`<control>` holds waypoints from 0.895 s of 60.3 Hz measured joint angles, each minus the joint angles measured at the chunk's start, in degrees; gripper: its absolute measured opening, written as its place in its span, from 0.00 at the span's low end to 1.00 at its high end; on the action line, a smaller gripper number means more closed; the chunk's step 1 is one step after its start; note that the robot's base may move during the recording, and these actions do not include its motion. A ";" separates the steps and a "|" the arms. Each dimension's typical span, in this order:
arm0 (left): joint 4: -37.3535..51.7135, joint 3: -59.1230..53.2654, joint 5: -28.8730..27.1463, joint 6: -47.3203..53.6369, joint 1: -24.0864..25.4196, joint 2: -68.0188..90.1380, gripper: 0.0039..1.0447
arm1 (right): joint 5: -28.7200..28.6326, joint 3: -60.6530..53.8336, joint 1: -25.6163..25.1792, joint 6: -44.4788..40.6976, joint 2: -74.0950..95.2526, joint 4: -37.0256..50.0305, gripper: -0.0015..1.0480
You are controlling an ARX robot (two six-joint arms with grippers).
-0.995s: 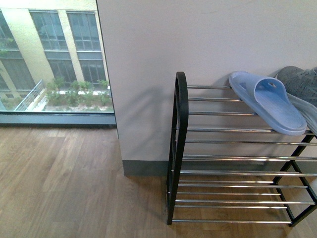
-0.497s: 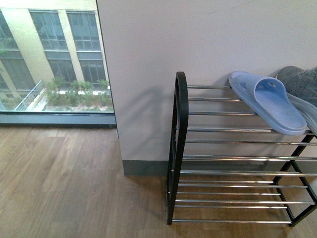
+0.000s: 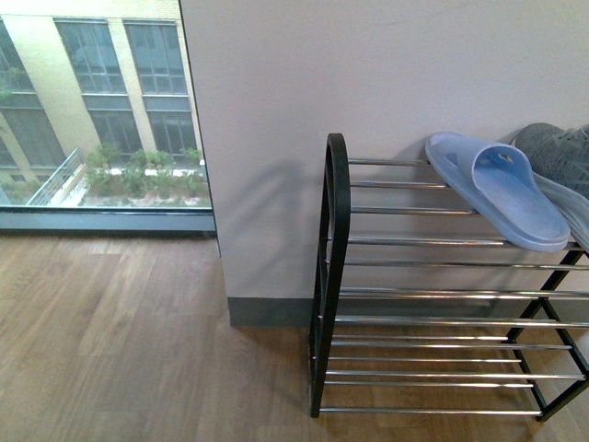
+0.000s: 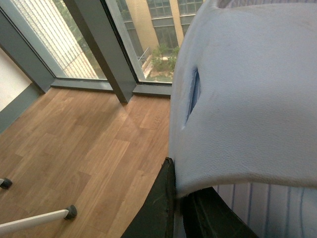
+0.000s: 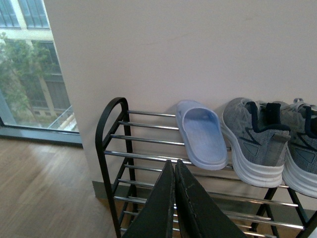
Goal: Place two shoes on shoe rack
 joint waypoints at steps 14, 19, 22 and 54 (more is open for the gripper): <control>0.00 0.00 0.02 0.00 0.00 0.00 0.01 | 0.00 0.00 0.00 0.00 0.00 0.00 0.30; 0.00 0.00 0.00 0.00 0.00 0.00 0.01 | 0.00 0.00 0.00 0.00 0.00 0.00 0.44; 0.00 0.00 0.02 0.00 0.00 0.00 0.01 | 0.00 0.00 0.00 0.00 -0.07 0.00 0.52; 0.02 0.00 0.11 0.00 0.04 -0.02 0.01 | 0.22 0.00 0.11 0.04 -0.04 -0.09 0.91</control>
